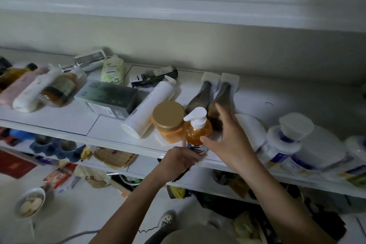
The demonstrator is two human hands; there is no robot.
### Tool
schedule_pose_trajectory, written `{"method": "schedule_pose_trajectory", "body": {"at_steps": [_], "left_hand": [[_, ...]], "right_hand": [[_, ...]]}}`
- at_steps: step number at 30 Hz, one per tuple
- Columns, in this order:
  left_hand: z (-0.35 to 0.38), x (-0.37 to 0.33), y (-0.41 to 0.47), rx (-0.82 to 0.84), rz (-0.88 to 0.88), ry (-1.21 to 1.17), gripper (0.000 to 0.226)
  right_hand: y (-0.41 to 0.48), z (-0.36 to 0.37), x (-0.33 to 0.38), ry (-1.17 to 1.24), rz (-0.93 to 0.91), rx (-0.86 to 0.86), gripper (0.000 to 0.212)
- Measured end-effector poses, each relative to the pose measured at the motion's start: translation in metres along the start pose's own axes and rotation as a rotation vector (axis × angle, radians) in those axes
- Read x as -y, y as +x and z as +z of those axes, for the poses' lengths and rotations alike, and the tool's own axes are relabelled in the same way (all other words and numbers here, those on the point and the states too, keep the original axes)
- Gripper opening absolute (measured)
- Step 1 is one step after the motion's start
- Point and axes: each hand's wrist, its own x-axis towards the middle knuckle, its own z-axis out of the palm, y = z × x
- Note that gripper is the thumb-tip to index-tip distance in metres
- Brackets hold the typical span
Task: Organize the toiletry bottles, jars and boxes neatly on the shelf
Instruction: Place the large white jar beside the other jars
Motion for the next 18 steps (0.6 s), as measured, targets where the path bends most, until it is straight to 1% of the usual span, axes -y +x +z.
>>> {"method": "schedule_pose_trajectory", "body": {"at_steps": [3,5,7,10,11,13,15,16,18], "left_hand": [[-0.033,-0.005,-0.006,0.078,0.063,-0.113,0.028],[-0.061,-0.009,-0.009,0.058,0.078,-0.107,0.026],[-0.085,-0.012,-0.011,-0.025,0.135,-0.146,0.023],[-0.108,-0.009,-0.009,-0.268,0.241,-0.166,0.024],[-0.111,-0.005,-0.006,-0.336,0.278,-0.128,0.028],[-0.11,0.005,0.002,-0.399,0.363,0.072,0.043],[-0.105,0.013,0.01,-0.397,0.377,0.304,0.063],[-0.104,0.016,0.012,-0.391,0.365,0.366,0.069],[-0.104,0.018,0.015,-0.366,0.335,0.391,0.077]], "right_hand": [[0.007,0.012,-0.007,0.247,0.048,0.028,0.094],[0.006,0.022,-0.007,0.34,0.097,-0.019,0.094],[0.002,0.042,-0.008,0.404,0.145,-0.184,0.092],[-0.012,0.084,-0.01,0.471,0.184,-0.486,0.085],[-0.016,0.098,-0.011,0.476,0.197,-0.543,0.083],[-0.018,0.118,-0.013,0.482,0.215,-0.585,0.08],[-0.015,0.131,-0.015,0.478,0.254,-0.601,0.082],[-0.013,0.136,-0.017,0.469,0.254,-0.614,0.085],[-0.01,0.143,-0.017,0.451,0.246,-0.652,0.085]]}}
